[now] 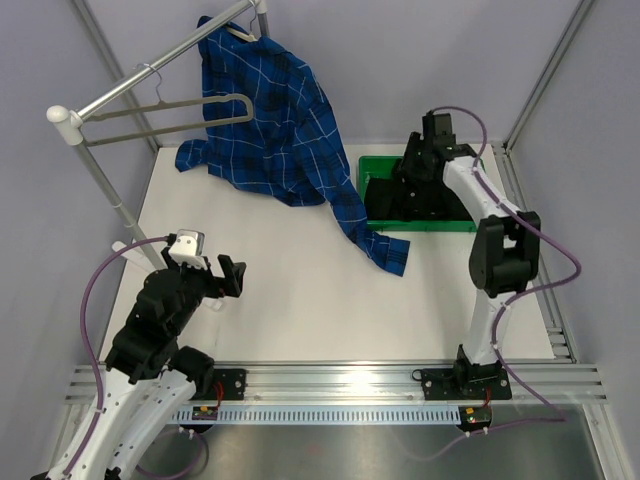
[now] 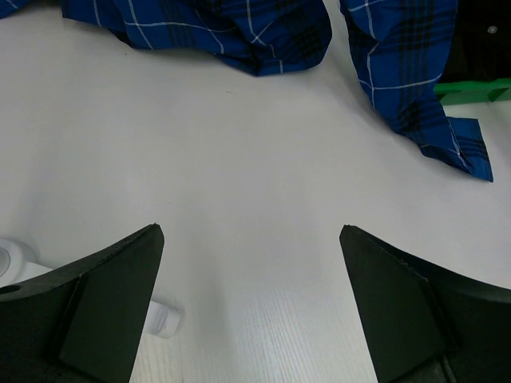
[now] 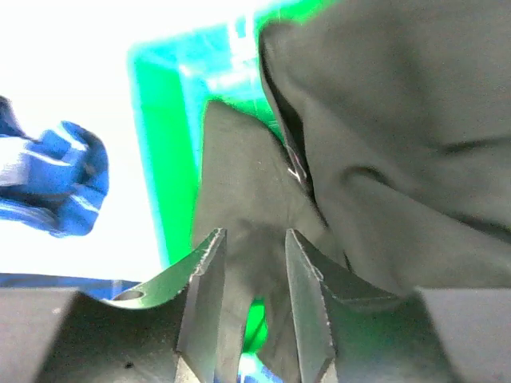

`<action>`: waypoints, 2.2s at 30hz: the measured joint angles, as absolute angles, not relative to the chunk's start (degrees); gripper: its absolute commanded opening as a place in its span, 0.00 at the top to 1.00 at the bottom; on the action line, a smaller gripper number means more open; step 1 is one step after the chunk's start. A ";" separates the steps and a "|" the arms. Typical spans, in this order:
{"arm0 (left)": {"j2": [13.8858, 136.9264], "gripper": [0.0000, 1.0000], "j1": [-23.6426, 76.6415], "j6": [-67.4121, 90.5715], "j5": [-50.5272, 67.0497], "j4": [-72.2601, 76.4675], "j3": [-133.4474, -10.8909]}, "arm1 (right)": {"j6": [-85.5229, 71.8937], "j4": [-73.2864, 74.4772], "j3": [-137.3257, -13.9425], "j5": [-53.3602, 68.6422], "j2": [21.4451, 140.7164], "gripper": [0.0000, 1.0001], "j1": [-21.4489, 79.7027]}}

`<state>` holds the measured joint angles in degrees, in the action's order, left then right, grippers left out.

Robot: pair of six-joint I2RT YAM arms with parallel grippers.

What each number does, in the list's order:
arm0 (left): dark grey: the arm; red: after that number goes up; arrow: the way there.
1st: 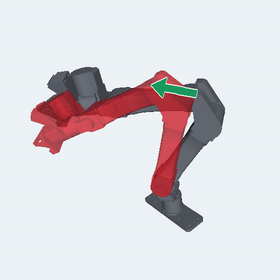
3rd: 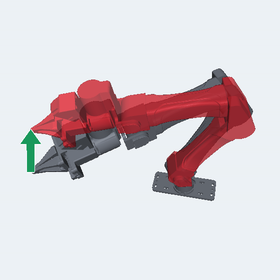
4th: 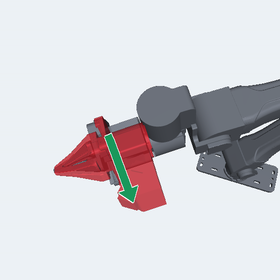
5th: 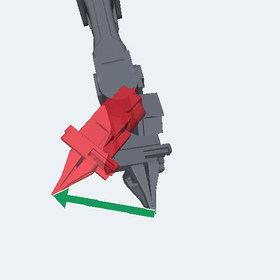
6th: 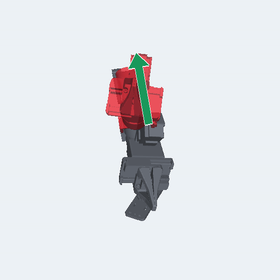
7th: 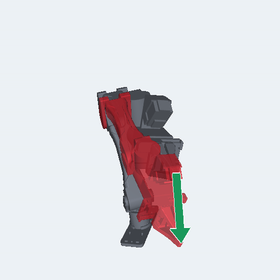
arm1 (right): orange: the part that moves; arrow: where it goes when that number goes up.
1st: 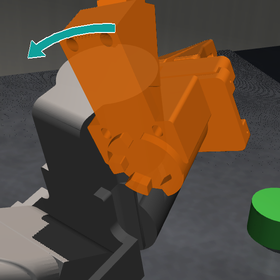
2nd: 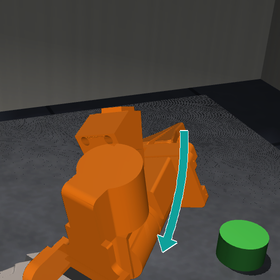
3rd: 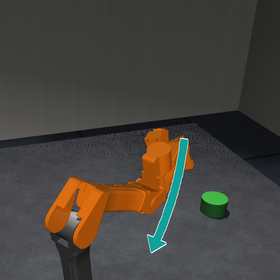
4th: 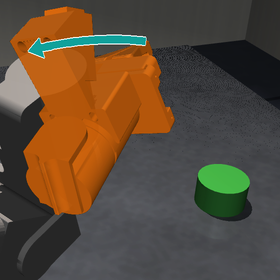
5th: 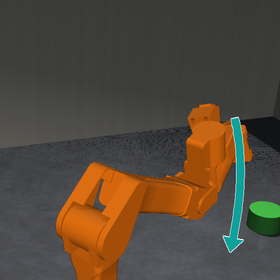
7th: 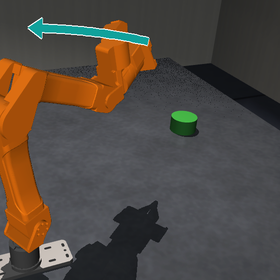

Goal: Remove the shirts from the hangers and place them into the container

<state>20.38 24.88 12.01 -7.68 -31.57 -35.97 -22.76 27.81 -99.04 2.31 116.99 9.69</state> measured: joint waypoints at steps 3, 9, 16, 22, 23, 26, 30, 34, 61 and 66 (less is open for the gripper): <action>20.38 0.01 24.88 12.01 -7.68 -31.59 -35.97 | -21.52 28.21 -98.96 -1.52 109.82 0.53 9.28; 20.25 0.01 24.88 12.03 -7.68 -31.59 -35.97 | -20.86 28.71 -102.91 -5.69 103.88 0.53 3.36; 19.81 0.01 24.88 12.05 -7.66 -31.59 -35.97 | -22.09 31.66 -116.09 -8.19 115.33 0.52 -6.55; 19.79 0.01 24.88 12.08 -7.68 -31.59 -35.94 | -22.17 32.84 -124.46 -8.49 128.01 0.52 -7.11; 19.79 0.01 24.88 12.08 -7.68 -31.59 -35.97 | -22.17 32.91 -125.03 -8.43 129.67 0.52 -7.03; 19.81 0.01 24.88 12.08 -7.66 -31.59 -35.97 | -22.20 33.34 -125.19 -7.77 133.34 0.52 -6.92; 19.79 0.01 24.88 12.08 -7.64 -31.59 -35.97 | -22.09 31.33 -118.28 -5.65 132.94 0.52 -6.85; 19.75 0.01 24.88 12.08 -7.62 -31.59 -35.97 | -21.78 28.91 -104.97 -3.86 127.61 0.53 -6.37; 19.62 0.01 24.88 12.08 -7.38 -31.59 -35.97 | -20.25 38.96 -109.23 -5.10 128.77 0.40 -3.03; 19.59 0.01 24.88 12.10 -7.44 -31.59 -35.97 | -19.03 39.00 -105.12 -5.43 118.72 0.31 -3.03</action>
<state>19.59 24.88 12.10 -7.44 -31.59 -35.97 -19.03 39.00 -105.12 -5.43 118.72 -3.03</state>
